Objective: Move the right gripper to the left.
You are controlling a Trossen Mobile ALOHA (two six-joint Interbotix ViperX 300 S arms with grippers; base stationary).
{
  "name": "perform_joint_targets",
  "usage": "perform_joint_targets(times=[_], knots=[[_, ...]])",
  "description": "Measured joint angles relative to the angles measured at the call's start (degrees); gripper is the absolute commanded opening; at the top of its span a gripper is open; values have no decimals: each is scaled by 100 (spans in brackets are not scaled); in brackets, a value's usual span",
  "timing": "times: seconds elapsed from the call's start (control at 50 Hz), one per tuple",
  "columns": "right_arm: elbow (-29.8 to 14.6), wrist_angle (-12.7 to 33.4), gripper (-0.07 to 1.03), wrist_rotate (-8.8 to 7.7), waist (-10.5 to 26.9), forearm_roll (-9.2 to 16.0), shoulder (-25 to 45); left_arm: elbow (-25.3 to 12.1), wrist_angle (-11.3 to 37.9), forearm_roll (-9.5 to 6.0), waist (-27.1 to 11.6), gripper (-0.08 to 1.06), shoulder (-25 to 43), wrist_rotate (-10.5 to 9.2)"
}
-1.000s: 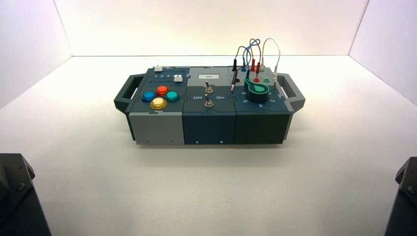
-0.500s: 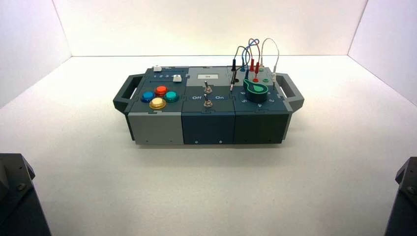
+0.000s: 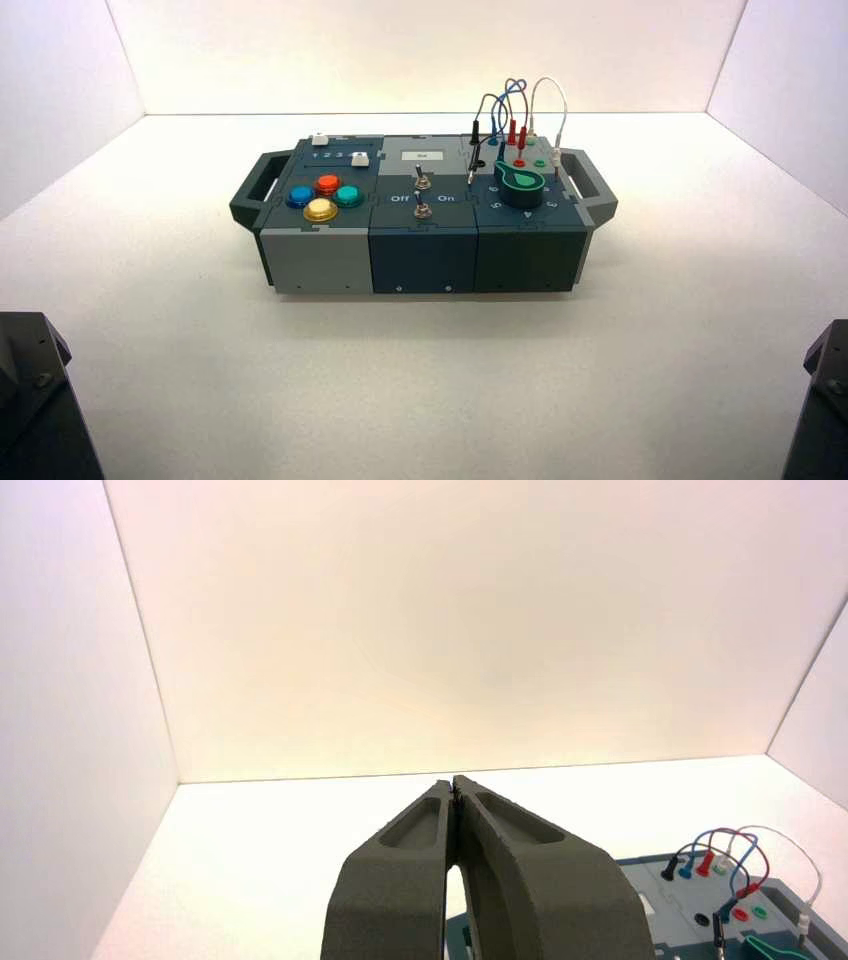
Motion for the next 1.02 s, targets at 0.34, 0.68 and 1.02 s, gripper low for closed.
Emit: perform_joint_targets(times=[0.34,0.68,1.02], knots=[[-615,-255,-2,0,562,9,1389,0,9,-9,-141,-3,0,0],[-1160,-369,-2,0,809,26,2101,0,18,-9,-325,-3,0,0],[-1538,-369,-2,9,1134,79,2566,0,18,-9,-536,-3,-44,0]])
